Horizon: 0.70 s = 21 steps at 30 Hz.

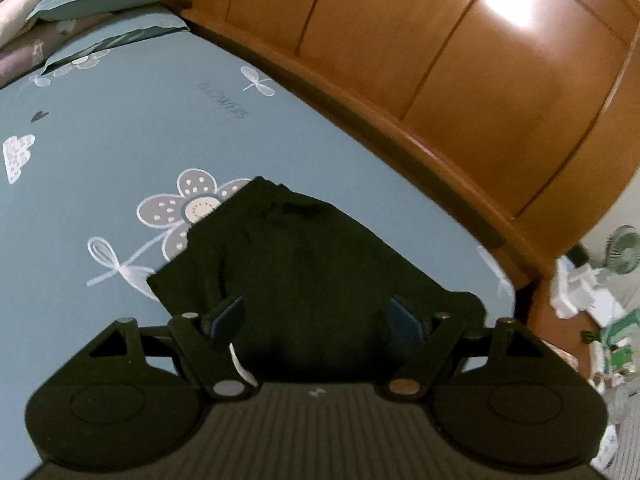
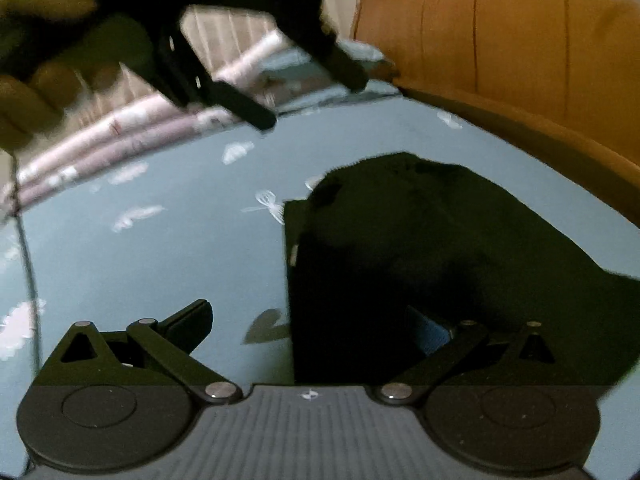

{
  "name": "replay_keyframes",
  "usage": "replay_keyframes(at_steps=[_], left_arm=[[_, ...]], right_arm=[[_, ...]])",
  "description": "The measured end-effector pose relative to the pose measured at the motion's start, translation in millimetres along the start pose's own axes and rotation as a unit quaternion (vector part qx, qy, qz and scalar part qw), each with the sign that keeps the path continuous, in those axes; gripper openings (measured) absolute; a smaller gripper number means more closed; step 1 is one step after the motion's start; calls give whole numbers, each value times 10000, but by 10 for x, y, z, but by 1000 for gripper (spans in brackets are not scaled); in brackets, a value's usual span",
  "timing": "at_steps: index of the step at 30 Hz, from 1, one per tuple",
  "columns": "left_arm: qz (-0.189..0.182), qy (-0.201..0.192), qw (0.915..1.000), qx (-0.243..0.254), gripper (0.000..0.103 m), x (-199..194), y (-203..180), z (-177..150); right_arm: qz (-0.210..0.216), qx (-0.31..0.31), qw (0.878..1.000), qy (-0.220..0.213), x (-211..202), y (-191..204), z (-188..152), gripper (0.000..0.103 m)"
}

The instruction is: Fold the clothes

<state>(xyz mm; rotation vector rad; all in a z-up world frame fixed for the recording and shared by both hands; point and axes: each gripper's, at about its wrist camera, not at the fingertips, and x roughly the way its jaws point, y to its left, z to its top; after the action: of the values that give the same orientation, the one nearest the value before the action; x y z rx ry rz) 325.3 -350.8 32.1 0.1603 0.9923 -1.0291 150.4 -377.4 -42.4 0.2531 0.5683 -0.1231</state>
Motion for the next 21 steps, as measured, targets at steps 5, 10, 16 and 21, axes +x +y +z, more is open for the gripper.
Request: replay_keyframes(at_steps=[5,10,16,21], left_arm=[[-214,-60,9996,-200,79,-57,-17,-351],[-400,-45,9985,-380,79,-52,-41,-622],[-441,-120,9975,-541,79,-45,-45,-754],[-469,-202,9976,-473,78,63,-142,-732]], right_arm=[[-127,-100,9997,187,-105,8,-167,103],[-158,-361,9990,202,-281,-21,-220,103],[-196,-673,9973,220,-492,-57,-284,103],[-811,139,9964,-184,-680,-533,-103,103]])
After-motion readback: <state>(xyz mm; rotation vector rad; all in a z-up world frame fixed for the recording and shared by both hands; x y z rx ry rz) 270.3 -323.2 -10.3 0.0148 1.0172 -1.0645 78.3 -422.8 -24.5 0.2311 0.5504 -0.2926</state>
